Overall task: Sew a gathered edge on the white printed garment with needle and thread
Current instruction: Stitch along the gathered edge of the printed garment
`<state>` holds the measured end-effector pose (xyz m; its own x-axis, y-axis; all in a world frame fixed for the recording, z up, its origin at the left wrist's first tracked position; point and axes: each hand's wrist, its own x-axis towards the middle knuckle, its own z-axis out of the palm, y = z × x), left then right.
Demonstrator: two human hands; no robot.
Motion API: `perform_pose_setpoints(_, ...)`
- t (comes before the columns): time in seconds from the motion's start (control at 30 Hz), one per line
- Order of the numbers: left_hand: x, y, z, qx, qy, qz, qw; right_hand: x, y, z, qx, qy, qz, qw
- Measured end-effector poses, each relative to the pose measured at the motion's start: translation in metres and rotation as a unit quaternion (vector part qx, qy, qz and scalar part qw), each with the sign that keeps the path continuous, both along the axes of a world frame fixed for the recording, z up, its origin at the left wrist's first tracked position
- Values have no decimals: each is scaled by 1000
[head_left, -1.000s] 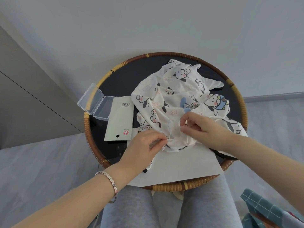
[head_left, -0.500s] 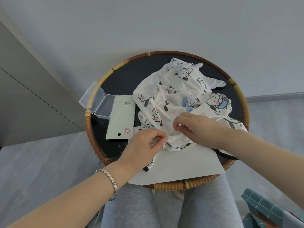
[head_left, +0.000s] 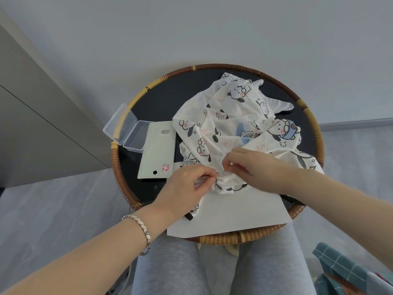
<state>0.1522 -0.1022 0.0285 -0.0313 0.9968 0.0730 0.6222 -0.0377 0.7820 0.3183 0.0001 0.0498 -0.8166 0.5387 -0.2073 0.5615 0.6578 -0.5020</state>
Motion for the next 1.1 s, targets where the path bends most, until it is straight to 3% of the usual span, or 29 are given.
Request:
perform_pose_setpoints(0.23, -4, 5, 1, 12, 30, -37, 999, -5, -6, -11, -62, 34, 12, 997)
perform_pose_setpoints(0.5, -5, 9, 8, -49, -84, -14, 995, -1, -8, -16, -147, 158, -78, 973)
perform_pose_setpoints(0.7, 2, 12, 7, -37, -109, 27, 993, -2, -9, -13, -158, 233, -138, 949)
perform_pose_setpoints(0.87, 11, 19, 9, -38, -167, 80, 982, -2, -17, -8, -161, 238, -178, 941)
perform_pose_setpoints(1.1, 19, 29, 8, -88, -199, 125, 968, -8, -27, -11, -223, 328, -295, 869)
